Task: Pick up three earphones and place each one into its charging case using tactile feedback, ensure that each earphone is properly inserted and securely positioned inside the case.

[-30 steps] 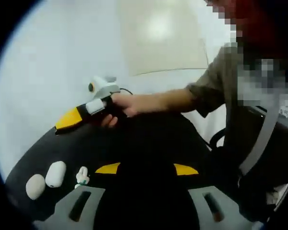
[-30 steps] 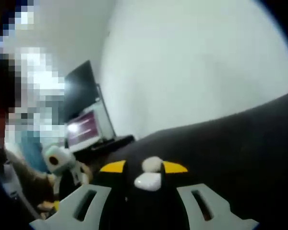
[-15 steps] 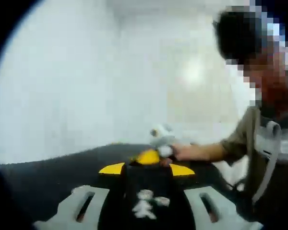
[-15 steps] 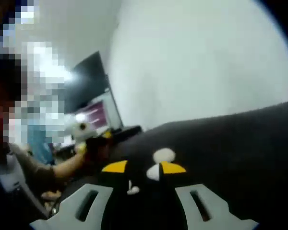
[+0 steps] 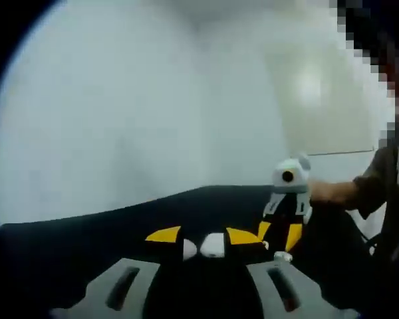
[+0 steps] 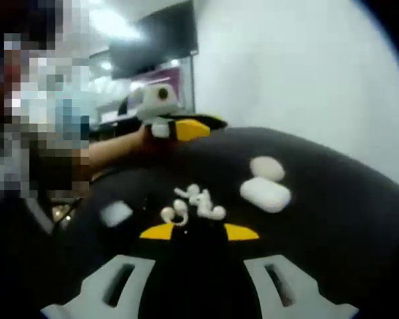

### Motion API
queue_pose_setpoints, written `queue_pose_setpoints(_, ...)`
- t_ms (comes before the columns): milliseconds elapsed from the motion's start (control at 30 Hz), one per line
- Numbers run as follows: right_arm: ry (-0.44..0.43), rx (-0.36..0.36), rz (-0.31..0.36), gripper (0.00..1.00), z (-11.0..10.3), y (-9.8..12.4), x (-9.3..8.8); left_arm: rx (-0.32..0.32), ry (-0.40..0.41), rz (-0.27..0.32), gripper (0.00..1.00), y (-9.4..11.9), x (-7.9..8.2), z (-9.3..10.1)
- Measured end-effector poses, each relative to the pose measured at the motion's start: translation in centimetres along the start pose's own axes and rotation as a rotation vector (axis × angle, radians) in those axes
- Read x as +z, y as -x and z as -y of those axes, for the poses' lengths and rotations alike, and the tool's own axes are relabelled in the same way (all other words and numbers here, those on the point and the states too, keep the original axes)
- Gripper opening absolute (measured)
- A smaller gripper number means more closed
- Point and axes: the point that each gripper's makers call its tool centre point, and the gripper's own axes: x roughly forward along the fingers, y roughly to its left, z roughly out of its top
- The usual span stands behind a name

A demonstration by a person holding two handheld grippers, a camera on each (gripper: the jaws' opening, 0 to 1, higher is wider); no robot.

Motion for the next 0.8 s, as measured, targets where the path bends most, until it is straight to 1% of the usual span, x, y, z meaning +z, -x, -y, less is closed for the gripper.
queue_pose_setpoints(100, 0.029, -0.019, 0.004, 0.26, 0.4, -0.1, -0.1, -0.012, -0.014, -0.012, 0.22, -0.1, -0.2, 0.5)
queue_pose_setpoints(200, 0.037, -0.018, 0.004, 0.25, 0.4, -0.1, -0.1, -0.020, -0.026, -0.016, 0.22, -0.1, -0.3, 0.8)
queue_pose_setpoints(267, 0.039, -0.016, 0.005, 0.22, 0.5, -0.1, -0.1, -0.029, -0.033, -0.015, 0.22, -0.1, -0.2, 1.1)
queue_pose_setpoints(333, 0.022, -0.036, 0.000, 0.16, 1.2, 0.3, -0.1, -0.028, -0.038, -0.017, 0.22, -0.1, -0.2, 1.1)
queue_pose_setpoints(400, 0.012, -0.050, 0.001, 0.14, 1.7, 0.5, -0.1, -0.024, -0.041, -0.020, 0.22, 0.0, -0.2, 1.1)
queue_pose_setpoints(467, 0.008, -0.053, 0.006, 0.16, 1.6, 0.4, -0.1, -0.023, -0.045, -0.021, 0.21, 0.1, -0.2, 1.1)
queue_pose_setpoints(533, 0.010, -0.050, 0.007, 0.25, 1.3, 0.0, 0.0, -0.021, -0.050, -0.022, 0.21, 0.1, -0.2, 1.1)
queue_pose_setpoints(600, 0.048, -0.045, 0.008, 0.30, 1.0, -0.3, 0.2, -0.027, -0.055, -0.029, 0.21, 0.1, -0.3, 1.2)
queue_pose_setpoints(633, 0.062, -0.050, 0.011, 0.30, 1.0, -0.5, 0.2, -0.031, -0.058, -0.033, 0.21, 0.0, -0.4, 1.3)
queue_pose_setpoints(700, 0.060, -0.049, 0.013, 0.29, 1.1, -0.9, 0.3, -0.039, -0.068, -0.043, 0.21, -0.2, -0.5, 1.6)
queue_pose_setpoints(800, 0.022, -0.056, 0.019, 0.25, 1.3, -1.0, 0.4, -0.053, -0.087, -0.062, 0.21, -0.3, -1.0, 2.1)
